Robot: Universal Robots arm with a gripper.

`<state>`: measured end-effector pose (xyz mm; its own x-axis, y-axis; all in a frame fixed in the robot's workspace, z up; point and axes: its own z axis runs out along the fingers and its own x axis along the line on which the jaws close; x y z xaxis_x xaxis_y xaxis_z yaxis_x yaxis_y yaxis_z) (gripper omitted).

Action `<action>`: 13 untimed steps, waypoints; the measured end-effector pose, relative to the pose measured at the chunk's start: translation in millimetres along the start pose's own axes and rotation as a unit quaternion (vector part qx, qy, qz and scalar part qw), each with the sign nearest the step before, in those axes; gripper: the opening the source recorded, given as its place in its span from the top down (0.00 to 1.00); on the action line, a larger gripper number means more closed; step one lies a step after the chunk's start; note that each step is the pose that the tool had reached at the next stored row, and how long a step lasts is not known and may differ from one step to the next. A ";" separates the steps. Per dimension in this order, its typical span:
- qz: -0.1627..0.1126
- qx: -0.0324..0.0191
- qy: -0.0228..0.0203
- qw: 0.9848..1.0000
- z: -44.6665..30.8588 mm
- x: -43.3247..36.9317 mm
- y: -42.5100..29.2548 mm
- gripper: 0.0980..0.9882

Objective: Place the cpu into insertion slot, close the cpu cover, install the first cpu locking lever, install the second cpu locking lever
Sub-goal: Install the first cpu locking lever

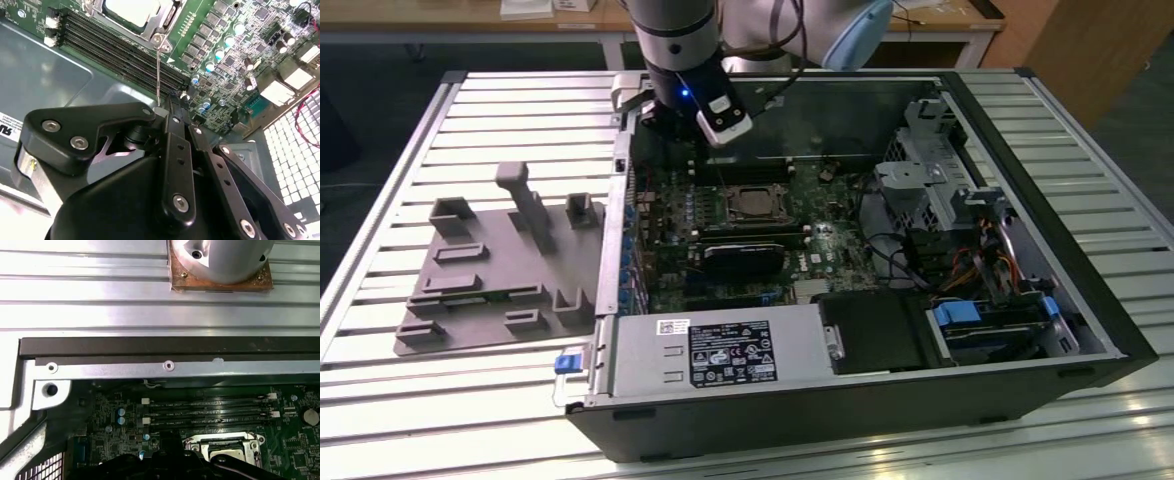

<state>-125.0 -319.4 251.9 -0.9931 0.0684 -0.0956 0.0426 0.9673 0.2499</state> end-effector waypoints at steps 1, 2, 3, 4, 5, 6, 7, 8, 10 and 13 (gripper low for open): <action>0.000 0.000 0.000 1.000 0.3 -0.5 0.0 1.00; 0.000 0.000 0.000 1.000 0.6 -1.3 -0.1 1.00; 0.000 0.000 0.000 1.000 0.8 -2.4 -0.1 1.00; 0.000 0.000 0.000 1.000 1.1 -3.6 0.0 1.00; 0.000 0.000 0.000 1.000 1.3 -4.9 0.0 1.00; 0.000 0.000 0.000 1.000 1.6 -6.2 0.0 1.00; 0.000 0.000 0.000 1.000 1.8 -7.8 0.1 1.00; 0.000 0.000 0.000 1.000 2.1 -9.5 0.1 1.00; 0.000 0.000 0.000 1.000 2.6 -12.8 0.2 1.00; 0.000 0.000 0.000 1.000 3.6 -18.9 0.4 1.00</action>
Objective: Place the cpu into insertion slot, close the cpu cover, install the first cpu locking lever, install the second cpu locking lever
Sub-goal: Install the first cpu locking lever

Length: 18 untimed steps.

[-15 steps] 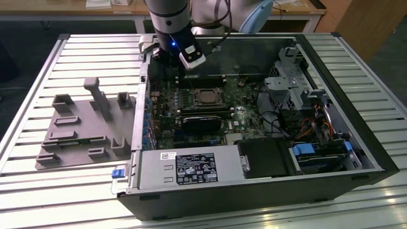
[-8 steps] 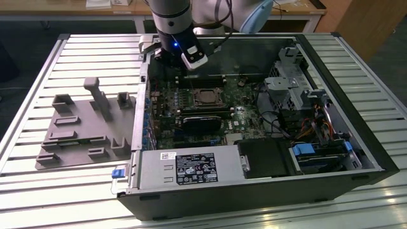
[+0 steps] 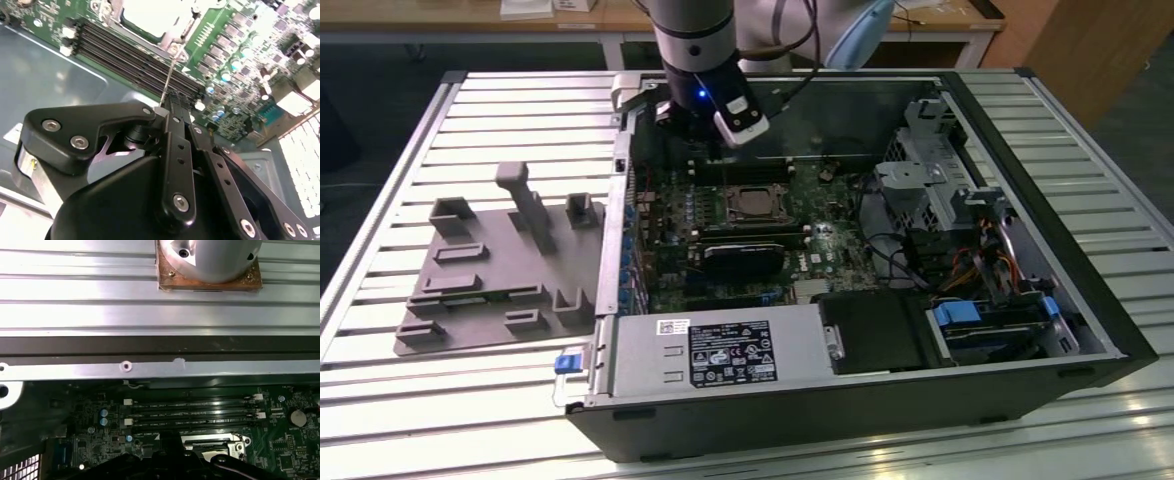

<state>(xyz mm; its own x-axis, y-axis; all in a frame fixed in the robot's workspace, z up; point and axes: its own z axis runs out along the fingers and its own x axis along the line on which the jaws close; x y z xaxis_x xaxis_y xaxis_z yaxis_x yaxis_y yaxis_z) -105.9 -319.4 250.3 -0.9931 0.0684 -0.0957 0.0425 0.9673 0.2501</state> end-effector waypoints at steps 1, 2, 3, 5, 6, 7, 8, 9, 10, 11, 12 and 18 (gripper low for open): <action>0.000 0.000 0.000 1.000 0.3 -1.8 0.1 1.00; 0.000 0.000 0.000 1.000 0.5 -3.3 0.1 1.00; 0.000 0.000 0.000 1.000 0.9 -5.1 0.1 1.00; 0.000 0.000 0.000 1.000 1.2 -7.5 0.2 1.00; 0.000 0.000 0.000 1.000 1.4 -8.2 0.2 1.00; 0.000 0.000 0.000 1.000 1.6 -8.9 0.2 1.00; 0.000 0.000 0.000 1.000 1.7 -9.6 0.2 1.00; 0.000 0.000 0.000 1.000 1.8 -10.2 0.2 1.00; 0.000 0.000 0.000 1.000 1.9 -10.7 0.3 1.00; 0.000 0.000 0.000 1.000 2.0 -11.1 0.3 1.00; 0.000 0.000 0.000 1.000 2.1 -11.6 0.3 1.00; 0.000 0.000 0.000 1.000 2.3 -12.8 0.3 1.00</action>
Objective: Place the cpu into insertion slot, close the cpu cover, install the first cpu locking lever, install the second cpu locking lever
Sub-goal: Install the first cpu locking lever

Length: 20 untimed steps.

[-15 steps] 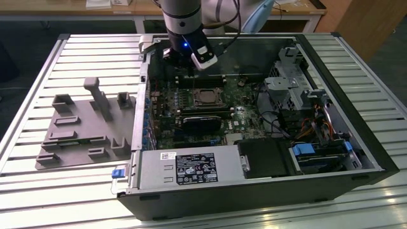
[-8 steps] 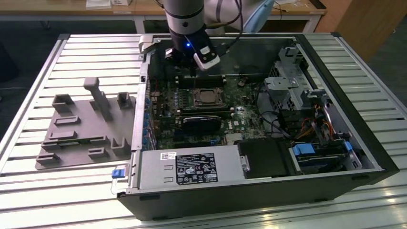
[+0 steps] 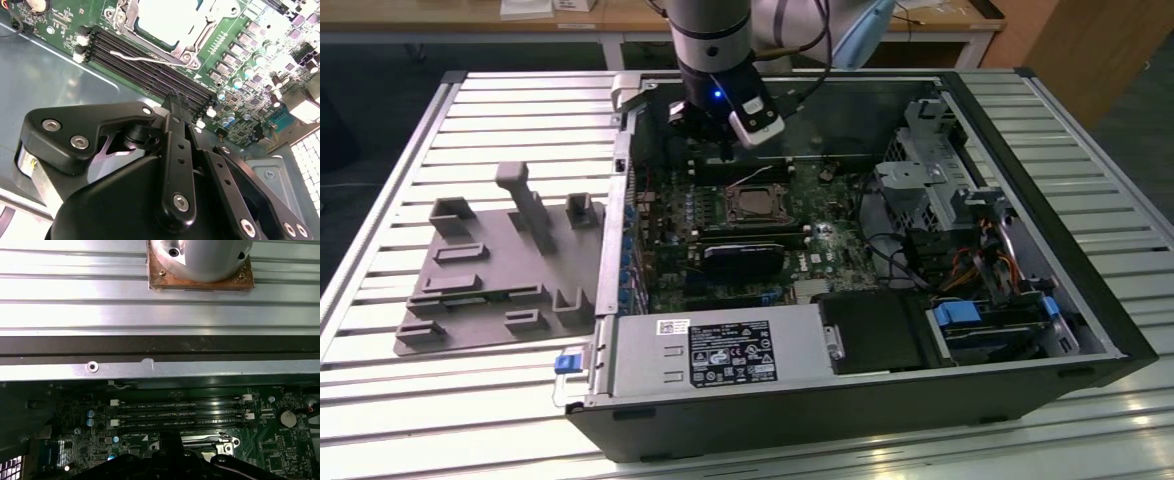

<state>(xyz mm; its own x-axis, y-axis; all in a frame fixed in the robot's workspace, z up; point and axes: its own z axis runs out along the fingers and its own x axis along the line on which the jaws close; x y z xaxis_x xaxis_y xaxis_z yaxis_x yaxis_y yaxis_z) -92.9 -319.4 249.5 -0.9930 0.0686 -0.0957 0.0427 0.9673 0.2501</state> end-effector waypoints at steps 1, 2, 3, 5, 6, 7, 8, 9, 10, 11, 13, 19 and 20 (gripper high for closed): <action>0.000 0.000 0.000 1.000 0.0 0.0 0.0 1.00; 0.000 0.000 0.000 1.000 0.1 0.0 0.0 1.00; -0.001 0.000 -0.001 1.000 0.7 0.0 -0.1 1.00; -0.002 0.000 -0.007 1.000 1.7 0.4 -0.5 1.00; -0.003 -0.001 -0.011 1.000 2.2 0.6 -0.6 1.00; -0.004 -0.001 -0.015 1.000 2.8 0.9 -0.7 1.00; -0.005 -0.001 -0.019 1.000 3.3 1.1 -0.9 1.00; -0.006 -0.001 -0.022 1.000 3.9 1.3 -1.0 1.00; -0.007 -0.002 -0.025 1.000 4.5 1.4 -1.2 1.00; -0.007 -0.002 -0.028 1.000 5.2 1.5 -1.4 1.00; -0.008 -0.002 -0.031 0.999 6.7 1.6 -1.8 1.00; -0.009 -0.002 -0.033 0.999 10.3 2.0 -2.8 1.00; -0.009 -0.002 -0.033 0.999 10.5 2.1 -2.8 1.00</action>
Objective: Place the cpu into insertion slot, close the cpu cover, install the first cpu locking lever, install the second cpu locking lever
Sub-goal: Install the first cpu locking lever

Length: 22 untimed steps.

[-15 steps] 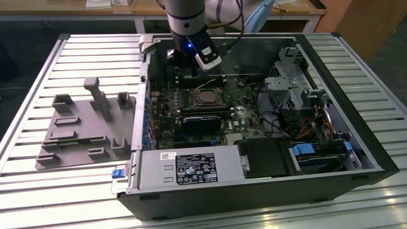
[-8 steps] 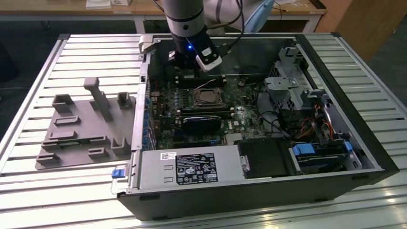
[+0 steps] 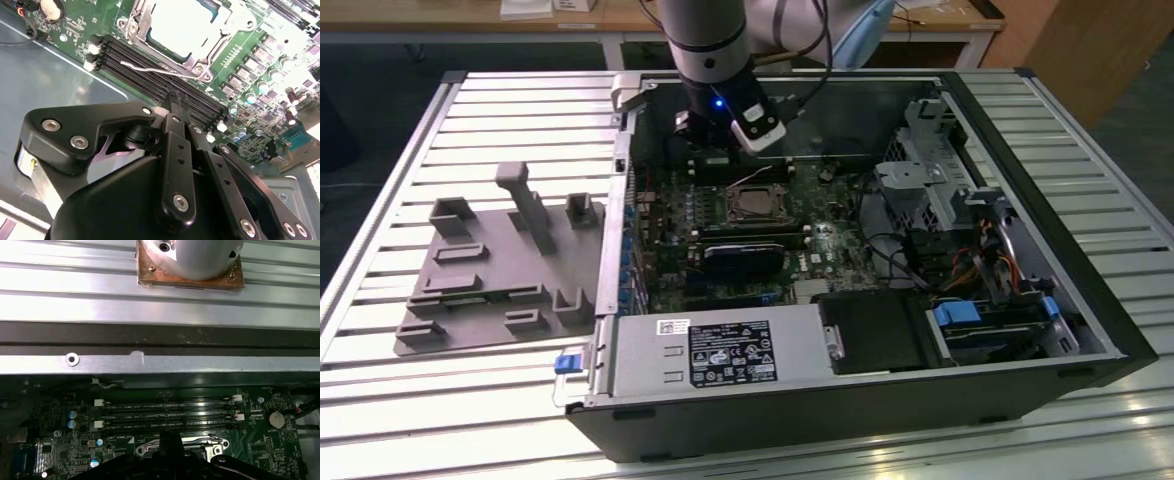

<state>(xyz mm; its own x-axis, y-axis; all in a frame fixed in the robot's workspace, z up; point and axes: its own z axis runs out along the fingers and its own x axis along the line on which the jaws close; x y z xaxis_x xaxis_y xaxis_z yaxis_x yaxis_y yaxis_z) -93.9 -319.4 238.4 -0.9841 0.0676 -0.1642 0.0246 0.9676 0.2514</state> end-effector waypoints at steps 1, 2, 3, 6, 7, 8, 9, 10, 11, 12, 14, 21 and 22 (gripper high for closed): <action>0.000 0.000 0.000 1.000 0.5 0.1 -0.1 1.00; 0.000 0.000 0.000 1.000 0.8 0.0 -0.2 1.00; 0.000 0.000 0.000 1.000 1.2 -0.1 -0.3 1.00; 0.000 0.000 0.000 1.000 2.6 -1.4 -0.5 1.00; 0.000 0.000 0.000 1.000 3.0 -2.0 -0.6 1.00; 0.000 0.000 0.000 1.000 3.4 -2.6 -0.7 1.00; 0.000 0.000 0.000 1.000 3.7 -3.3 -0.7 1.00; 0.000 0.000 0.000 1.000 4.1 -4.1 -0.7 1.00; 0.000 0.000 0.000 1.000 4.3 -4.8 -0.7 1.00; 0.000 0.000 0.000 1.000 4.7 -5.4 -0.8 1.00; 0.000 0.000 0.000 1.000 5.3 -6.7 -0.8 1.00; 0.000 0.000 0.000 1.000 7.5 -13.0 -1.0 1.00; 0.000 0.000 0.000 1.000 7.9 -14.3 -1.0 1.00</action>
<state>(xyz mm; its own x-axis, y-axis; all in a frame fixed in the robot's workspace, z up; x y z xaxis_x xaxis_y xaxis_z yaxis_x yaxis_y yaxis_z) -78.5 -319.4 232.9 -0.9841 0.0676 -0.1643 0.0245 0.9675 0.2516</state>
